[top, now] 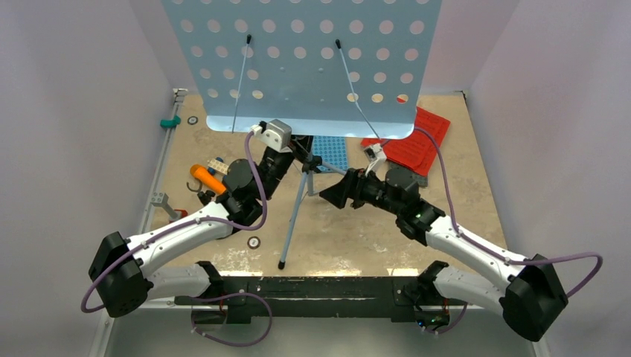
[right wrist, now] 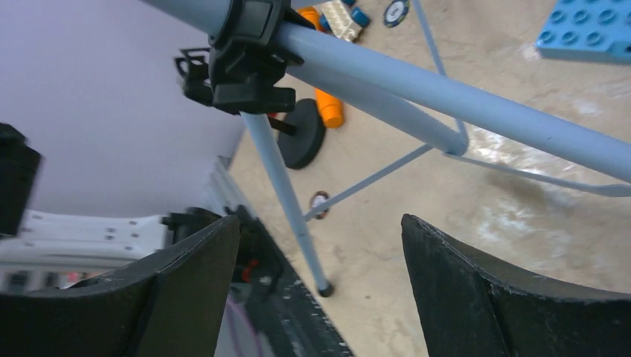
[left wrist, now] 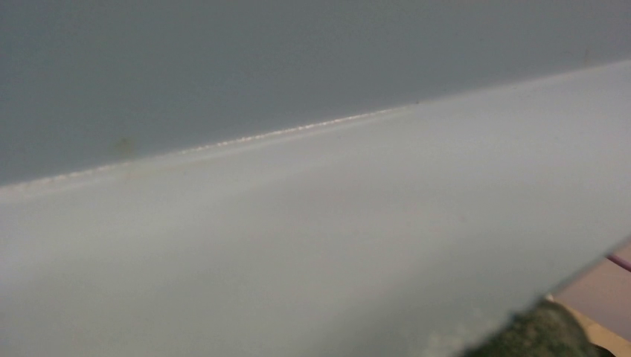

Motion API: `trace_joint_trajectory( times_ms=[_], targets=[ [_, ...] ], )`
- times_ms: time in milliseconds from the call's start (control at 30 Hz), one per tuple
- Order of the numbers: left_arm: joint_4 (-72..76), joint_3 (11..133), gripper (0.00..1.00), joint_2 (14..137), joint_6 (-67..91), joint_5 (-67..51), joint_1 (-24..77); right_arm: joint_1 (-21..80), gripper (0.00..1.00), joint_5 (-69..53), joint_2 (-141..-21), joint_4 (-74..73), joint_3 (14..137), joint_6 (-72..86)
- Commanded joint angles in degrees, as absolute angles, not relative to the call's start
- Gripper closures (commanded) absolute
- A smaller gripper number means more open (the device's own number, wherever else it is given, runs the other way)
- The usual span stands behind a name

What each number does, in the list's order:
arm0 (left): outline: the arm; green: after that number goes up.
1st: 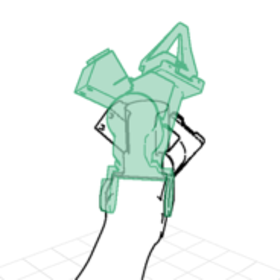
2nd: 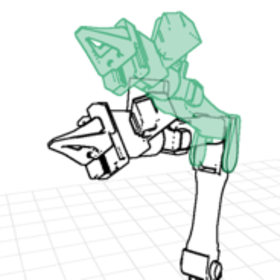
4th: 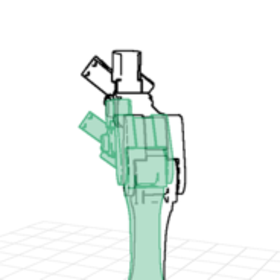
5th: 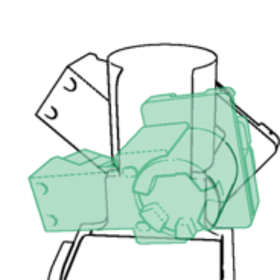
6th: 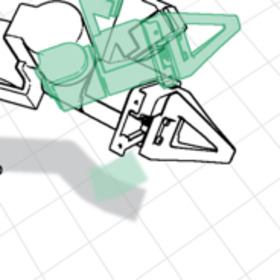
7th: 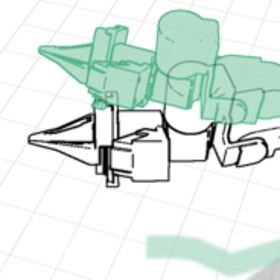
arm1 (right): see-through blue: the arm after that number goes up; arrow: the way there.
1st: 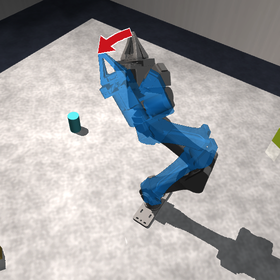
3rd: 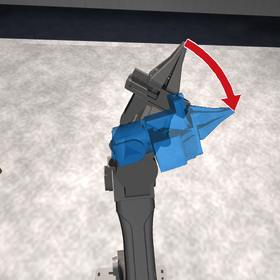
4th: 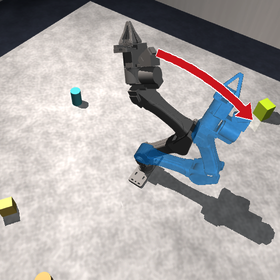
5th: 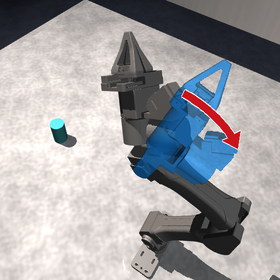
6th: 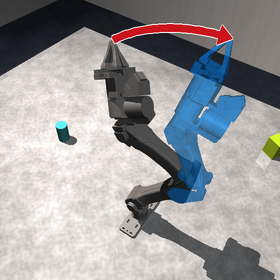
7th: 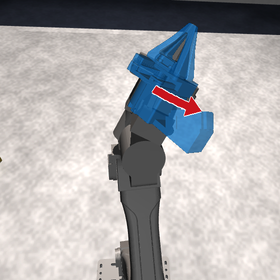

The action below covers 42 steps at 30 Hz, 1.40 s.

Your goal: Pack up the instrument practice props

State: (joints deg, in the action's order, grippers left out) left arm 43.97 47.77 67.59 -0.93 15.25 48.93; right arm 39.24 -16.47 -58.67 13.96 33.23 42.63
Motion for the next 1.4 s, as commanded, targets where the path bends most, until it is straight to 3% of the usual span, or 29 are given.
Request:
trace_joint_trajectory(
  times_ms=[0,167,733,1167,1367],
  targets=[
    [39.4,45.85,1.0,66.31,1.3,17.28,49.08,35.4,0.16,-31.49,-59.93,25.79,34.56,60.32],
    [40.03,45.4,1.0,66.07,1.47,16.4,49.05,33.61,0.16,-34.03,-65.68,32.76,36.59,70.62],
    [41.05,43.48,1.0,65.52,-1.7,12.87,49.13,30.82,0.35,-36.9,-82.27,52.87,39.87,92.08],
    [40.96,43.55,1.0,66.66,-2.99,12.3,49.22,30.74,0.75,-38.12,-84.16,53.96,41.56,92.64],
    [40.75,43.51,1.0,67.05,-2.9,12.04,49.22,30.52,1.0,-39.69,-83.52,49.29,43.79,88.7]
  ],
)
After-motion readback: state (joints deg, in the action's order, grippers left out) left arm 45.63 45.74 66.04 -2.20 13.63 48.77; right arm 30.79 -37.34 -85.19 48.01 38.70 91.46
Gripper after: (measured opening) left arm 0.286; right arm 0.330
